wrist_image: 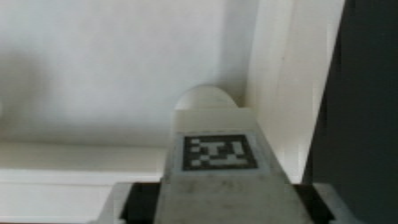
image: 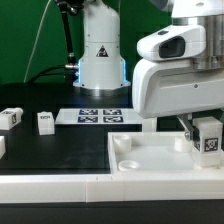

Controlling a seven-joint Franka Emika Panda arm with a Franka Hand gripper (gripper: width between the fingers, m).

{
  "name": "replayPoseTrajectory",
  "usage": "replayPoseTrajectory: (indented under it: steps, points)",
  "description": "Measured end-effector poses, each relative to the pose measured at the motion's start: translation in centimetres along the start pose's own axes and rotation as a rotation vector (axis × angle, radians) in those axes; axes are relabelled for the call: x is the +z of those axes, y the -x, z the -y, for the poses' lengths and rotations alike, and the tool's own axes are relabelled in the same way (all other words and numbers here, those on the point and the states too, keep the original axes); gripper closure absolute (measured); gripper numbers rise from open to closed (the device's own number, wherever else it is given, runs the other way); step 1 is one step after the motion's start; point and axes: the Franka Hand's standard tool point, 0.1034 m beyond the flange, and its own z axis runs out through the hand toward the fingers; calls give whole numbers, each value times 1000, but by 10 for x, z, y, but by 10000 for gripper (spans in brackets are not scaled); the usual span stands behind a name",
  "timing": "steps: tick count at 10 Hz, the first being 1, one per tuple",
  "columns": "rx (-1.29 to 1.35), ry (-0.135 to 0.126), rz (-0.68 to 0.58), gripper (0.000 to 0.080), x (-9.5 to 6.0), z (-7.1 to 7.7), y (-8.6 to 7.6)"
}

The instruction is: Assemble one leg

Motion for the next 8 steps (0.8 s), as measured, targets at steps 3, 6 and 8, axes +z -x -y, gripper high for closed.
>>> replayPoseTrajectory:
  steps: [3, 6, 8]
  points:
    - [269, -34, -20, 509, 0, -2, 1]
    - [644, -42, -30, 509, 0, -2, 2]
    - [849, -44, -28, 509, 0, -2, 2]
